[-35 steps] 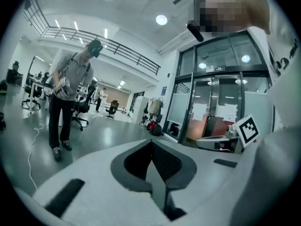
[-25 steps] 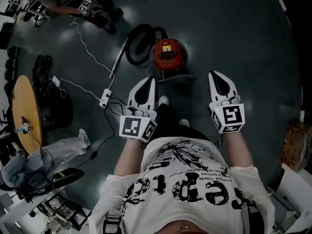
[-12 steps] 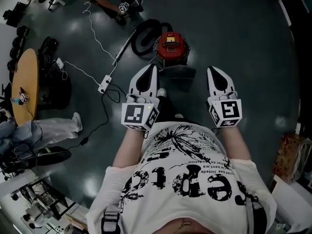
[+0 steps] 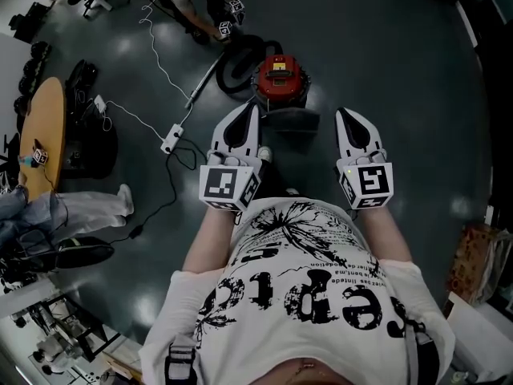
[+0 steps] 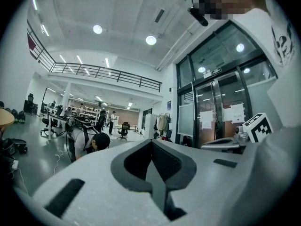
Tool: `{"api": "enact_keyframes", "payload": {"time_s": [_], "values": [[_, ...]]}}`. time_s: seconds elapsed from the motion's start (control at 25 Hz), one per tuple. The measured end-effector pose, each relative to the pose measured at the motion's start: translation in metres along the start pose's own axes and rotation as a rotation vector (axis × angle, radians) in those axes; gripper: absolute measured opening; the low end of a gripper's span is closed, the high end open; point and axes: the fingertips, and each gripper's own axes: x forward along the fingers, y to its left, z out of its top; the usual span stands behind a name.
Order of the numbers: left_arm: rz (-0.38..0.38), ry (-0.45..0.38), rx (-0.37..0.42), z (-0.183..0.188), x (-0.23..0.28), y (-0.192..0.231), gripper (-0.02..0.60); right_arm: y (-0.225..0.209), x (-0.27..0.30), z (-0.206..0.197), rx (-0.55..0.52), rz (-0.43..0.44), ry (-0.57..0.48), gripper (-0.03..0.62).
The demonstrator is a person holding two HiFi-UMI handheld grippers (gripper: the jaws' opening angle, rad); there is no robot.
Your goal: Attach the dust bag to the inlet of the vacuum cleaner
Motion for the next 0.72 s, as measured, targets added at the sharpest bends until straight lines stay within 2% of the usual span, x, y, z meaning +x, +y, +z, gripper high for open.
{"api": "enact_keyframes", "payload": {"time_s": [0.32, 0.52, 0.72], "values": [[-0.009, 0.015, 0.003, -0.004, -0.003, 0.002, 0.003, 0.015, 0.008, -0.012, 0.004, 0.036, 0.054, 0.002], [0.028, 0.039, -0.004, -0.009, -0.009, 0.01, 0.003, 0.023, 0.012, -0.017, 0.074, 0.045, 0.079, 0.002], [0.025, 0.058, -0.001, -0.012, -0.018, 0.01, 0.003, 0.037, 0.013, -0.012, 0.033, 0.055, 0.081, 0.002]]}}
